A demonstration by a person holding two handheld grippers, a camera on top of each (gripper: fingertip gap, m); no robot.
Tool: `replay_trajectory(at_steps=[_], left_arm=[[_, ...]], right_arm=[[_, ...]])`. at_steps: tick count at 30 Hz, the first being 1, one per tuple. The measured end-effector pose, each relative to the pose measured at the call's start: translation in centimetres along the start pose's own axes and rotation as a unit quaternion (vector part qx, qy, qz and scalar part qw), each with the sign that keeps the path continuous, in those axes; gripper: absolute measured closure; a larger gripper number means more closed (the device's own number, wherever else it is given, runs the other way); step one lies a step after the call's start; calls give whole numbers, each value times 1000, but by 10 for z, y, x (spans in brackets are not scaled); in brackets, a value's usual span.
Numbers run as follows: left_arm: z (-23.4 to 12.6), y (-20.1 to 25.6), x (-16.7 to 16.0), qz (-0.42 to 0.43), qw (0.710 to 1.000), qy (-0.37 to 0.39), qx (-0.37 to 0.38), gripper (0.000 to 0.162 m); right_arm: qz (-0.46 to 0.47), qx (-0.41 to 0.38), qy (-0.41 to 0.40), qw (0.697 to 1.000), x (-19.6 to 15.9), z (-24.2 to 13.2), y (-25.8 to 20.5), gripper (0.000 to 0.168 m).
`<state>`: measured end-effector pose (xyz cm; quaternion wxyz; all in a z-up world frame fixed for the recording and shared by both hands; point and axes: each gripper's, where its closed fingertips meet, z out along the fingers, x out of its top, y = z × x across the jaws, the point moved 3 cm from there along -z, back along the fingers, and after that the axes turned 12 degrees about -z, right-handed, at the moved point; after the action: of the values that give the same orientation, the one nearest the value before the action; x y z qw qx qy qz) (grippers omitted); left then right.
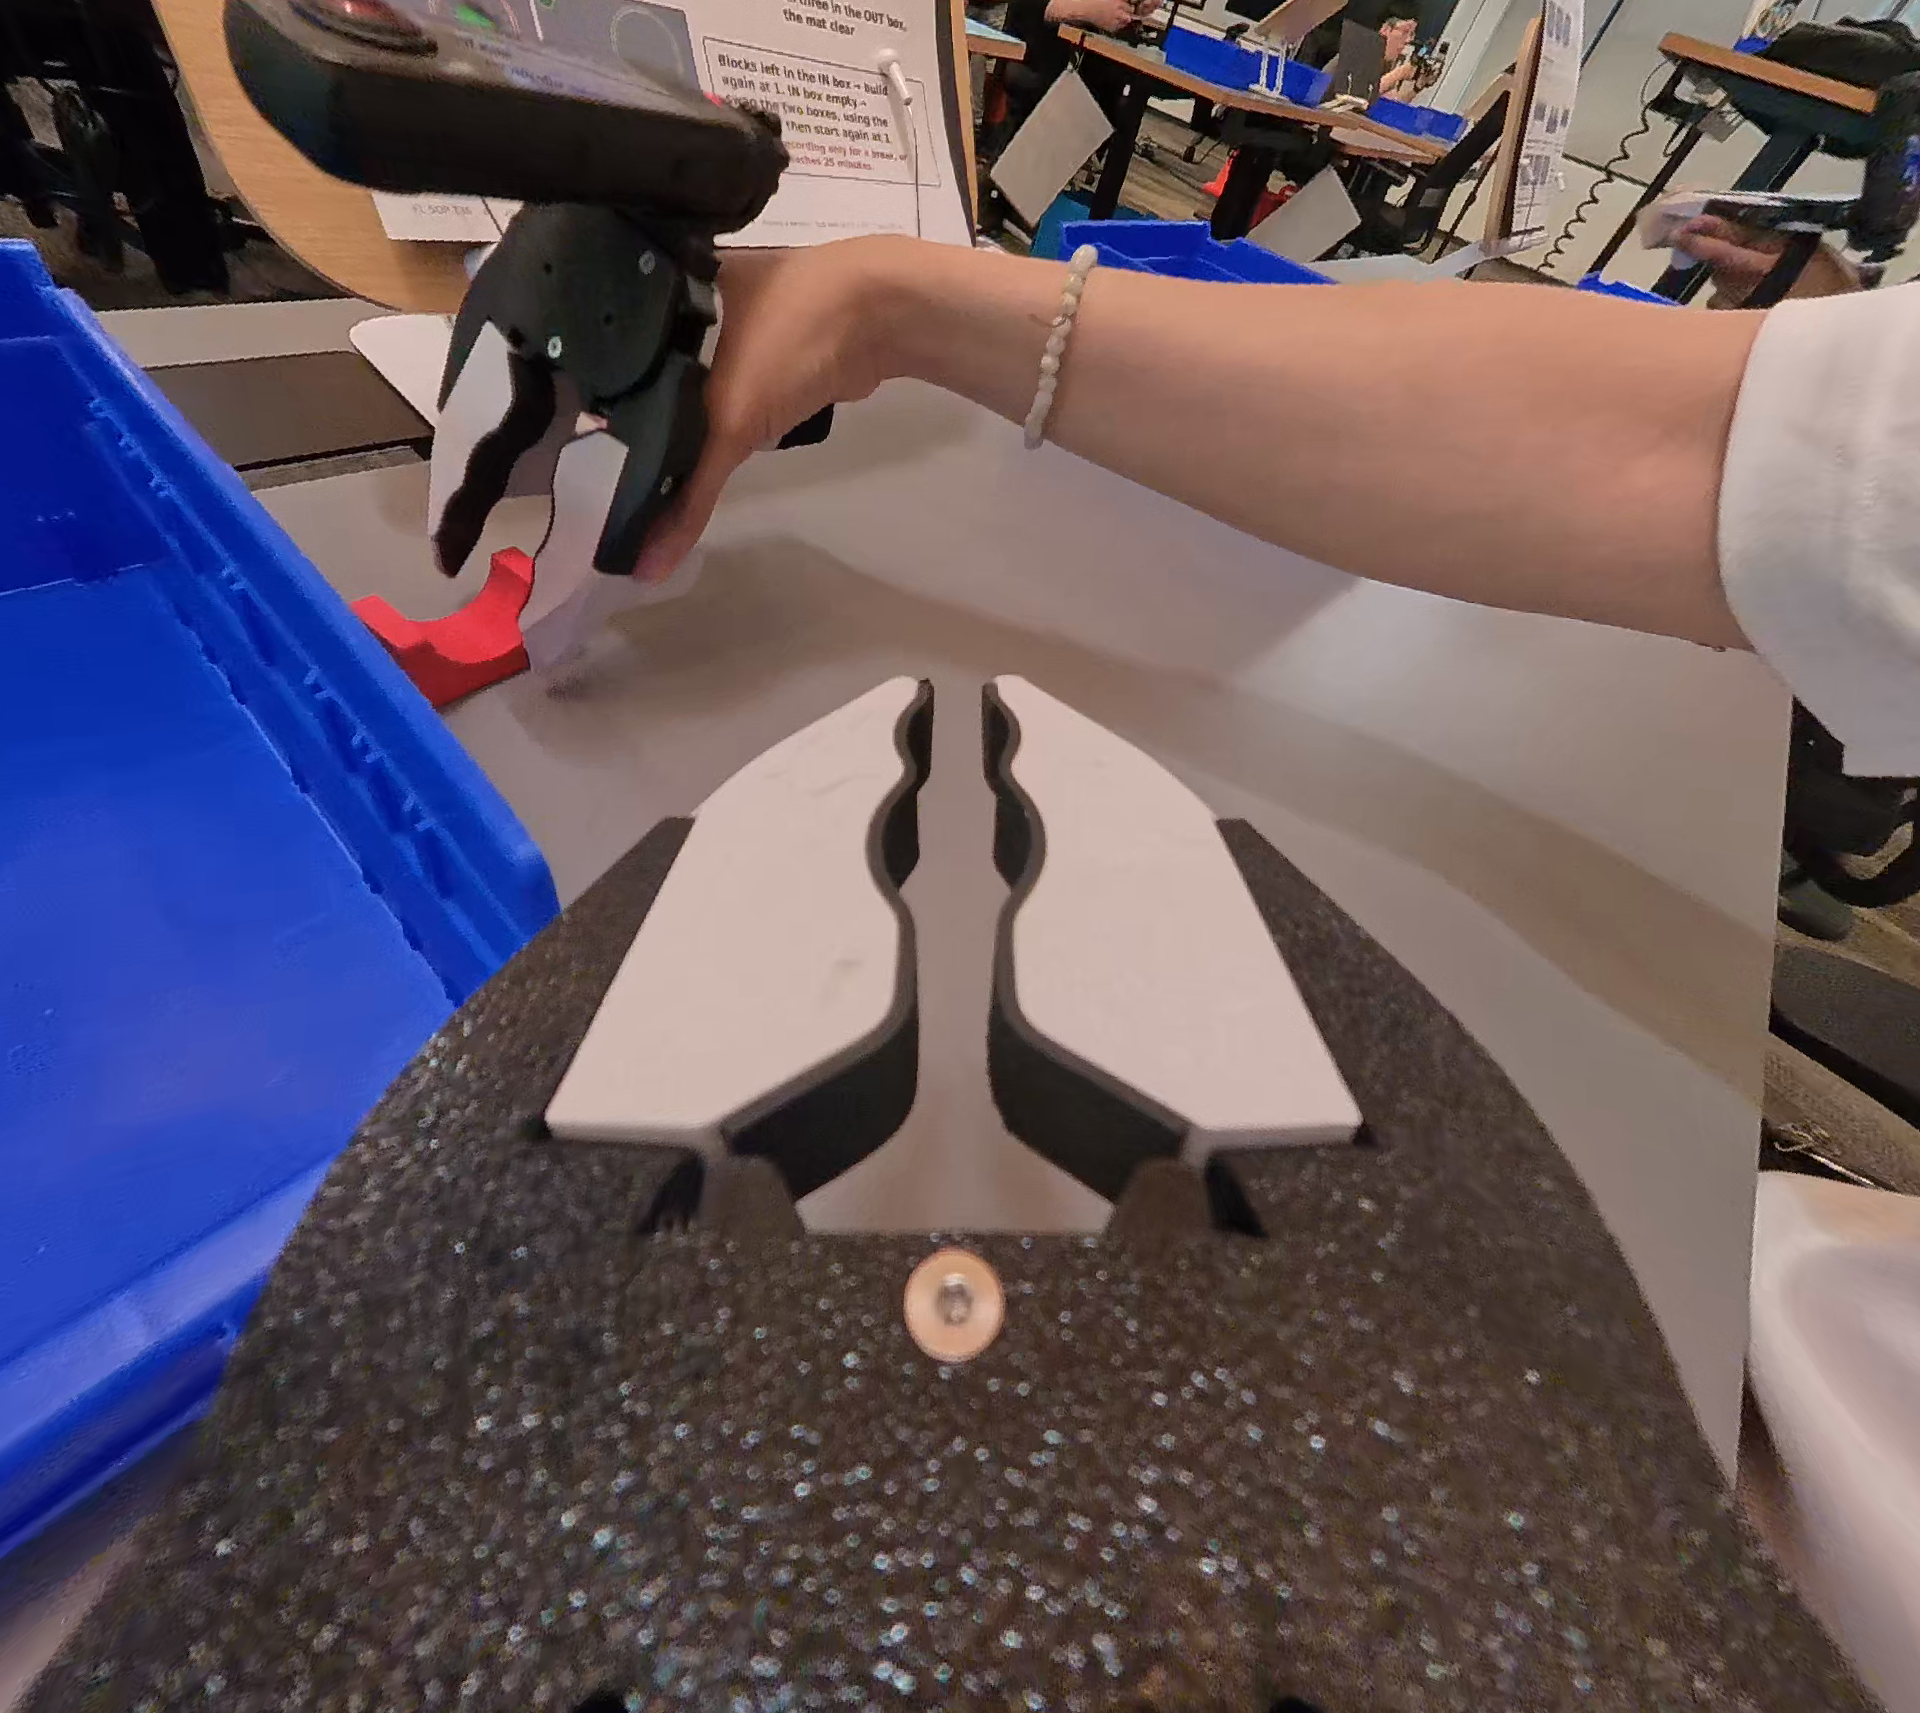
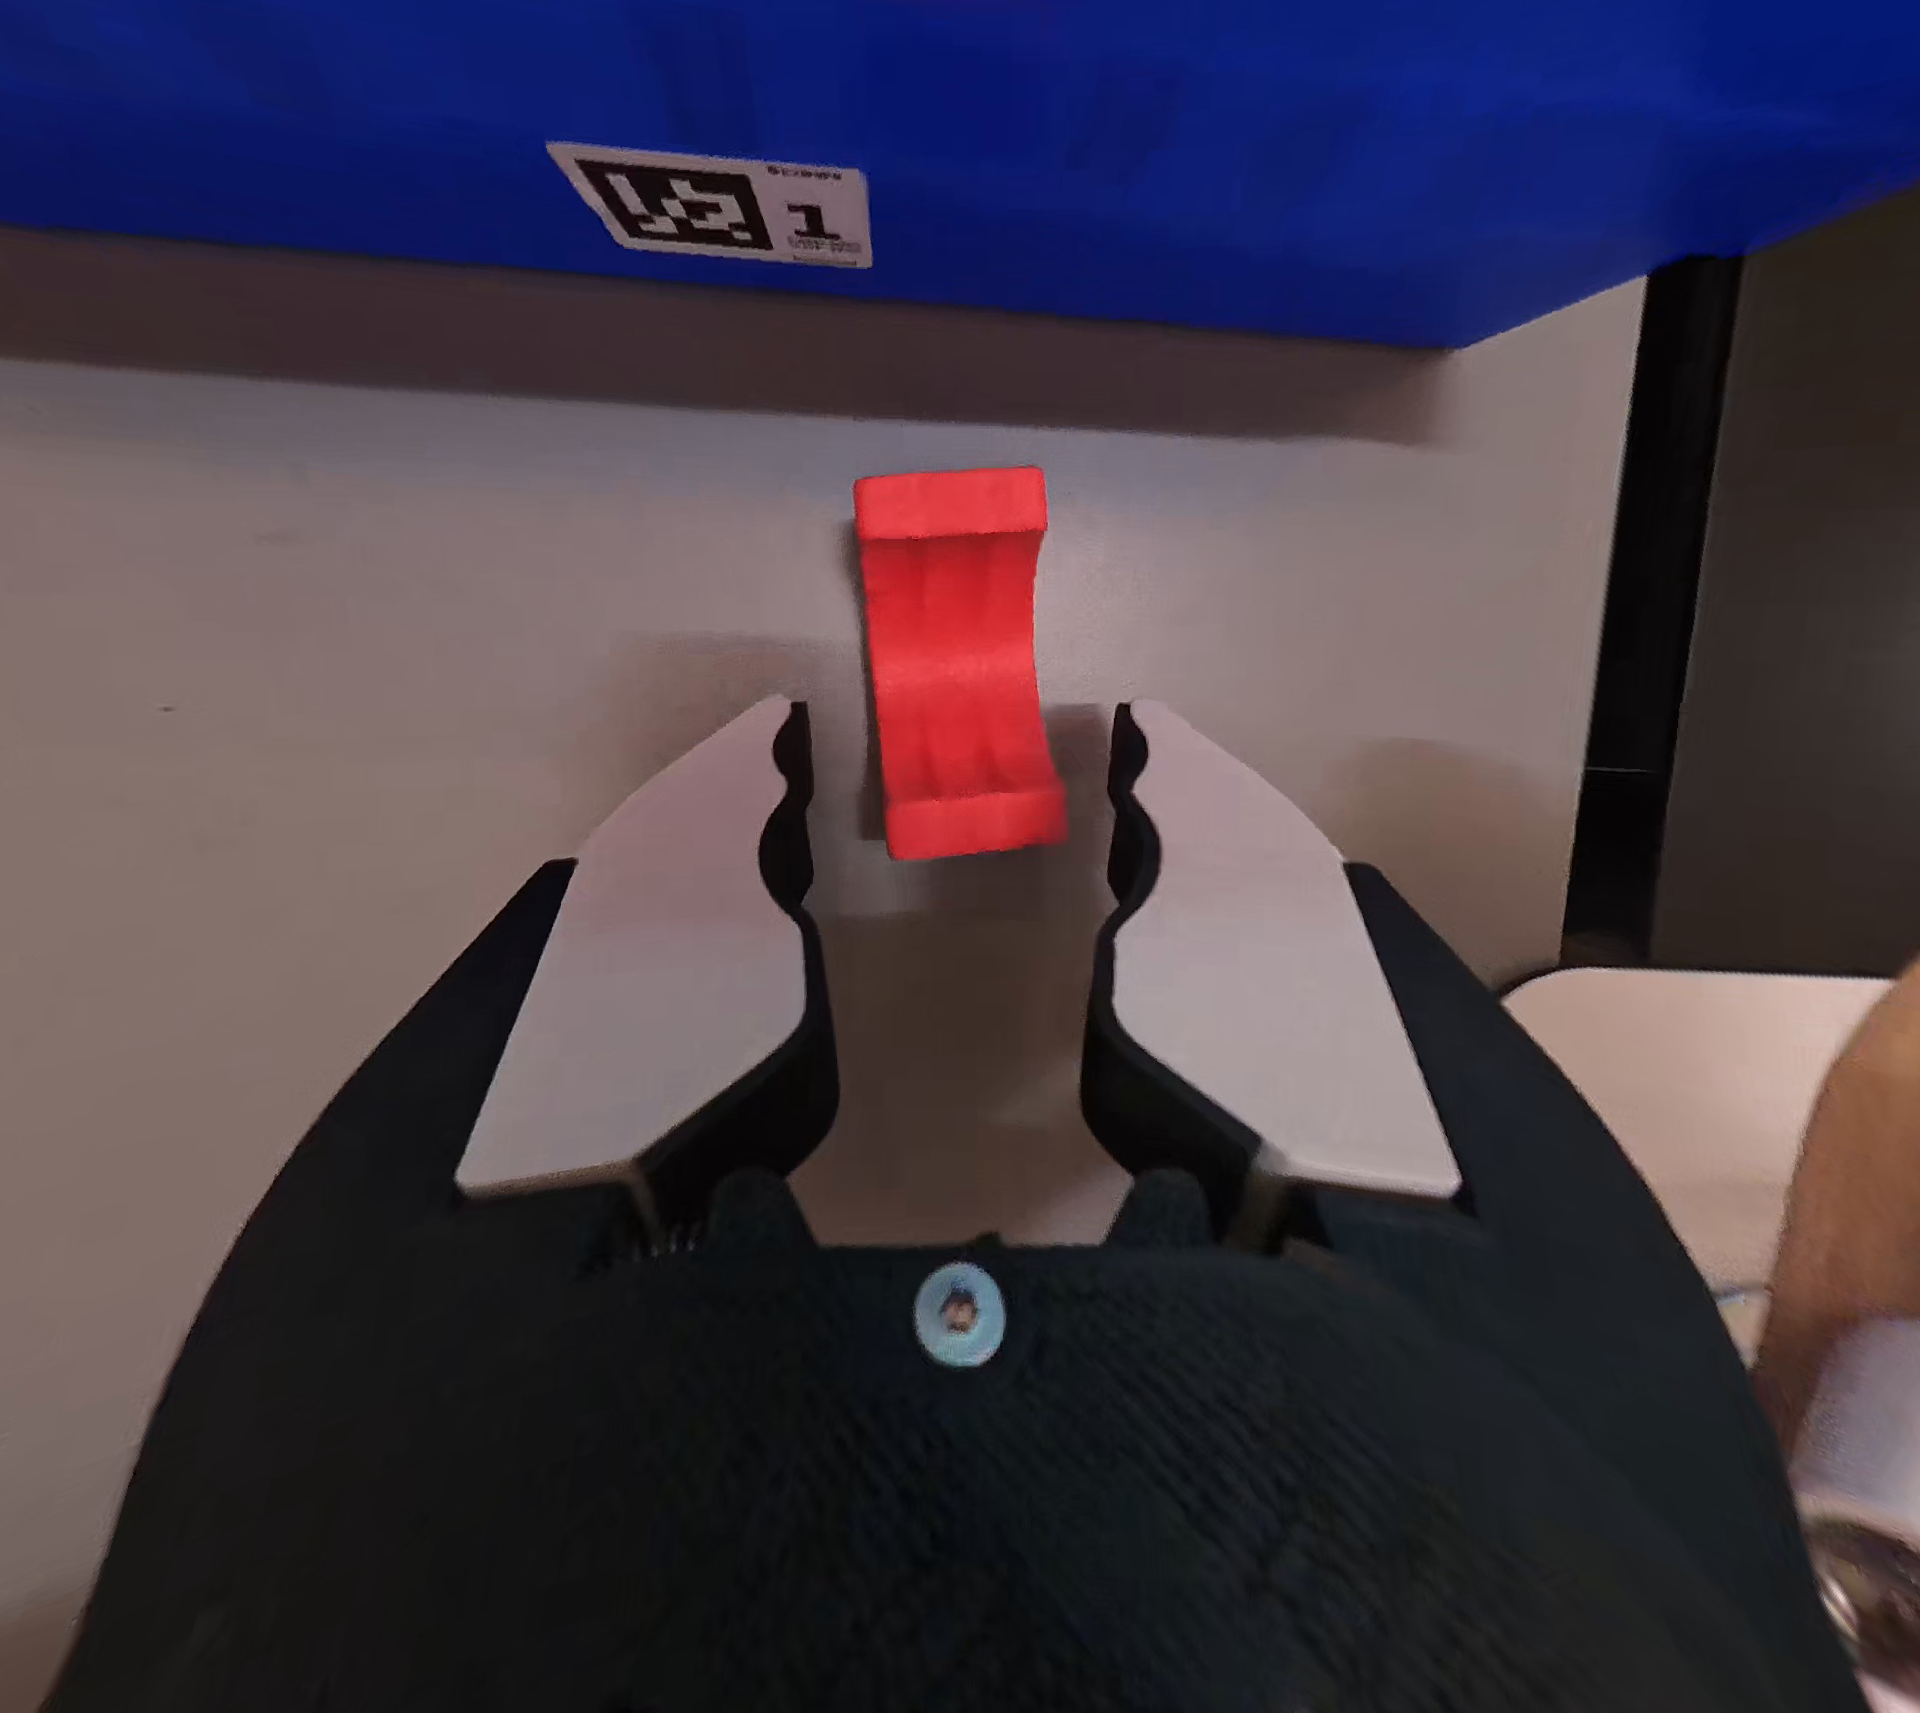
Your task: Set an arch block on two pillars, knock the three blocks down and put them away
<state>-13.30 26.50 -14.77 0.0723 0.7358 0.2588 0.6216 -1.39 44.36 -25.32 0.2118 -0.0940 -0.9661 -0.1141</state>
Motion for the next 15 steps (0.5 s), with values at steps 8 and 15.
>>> replay_trajectory(at_steps=[8, 15], left_arm=[[0, 1, 2, -7, 1000, 4, -6, 153], [4, 9, 0, 6, 1000, -4, -7, 153]], right_arm=[[6, -2, 1, 1000, 3, 9, -3, 137], [22, -25, 24, 999, 2, -40, -29, 137]])
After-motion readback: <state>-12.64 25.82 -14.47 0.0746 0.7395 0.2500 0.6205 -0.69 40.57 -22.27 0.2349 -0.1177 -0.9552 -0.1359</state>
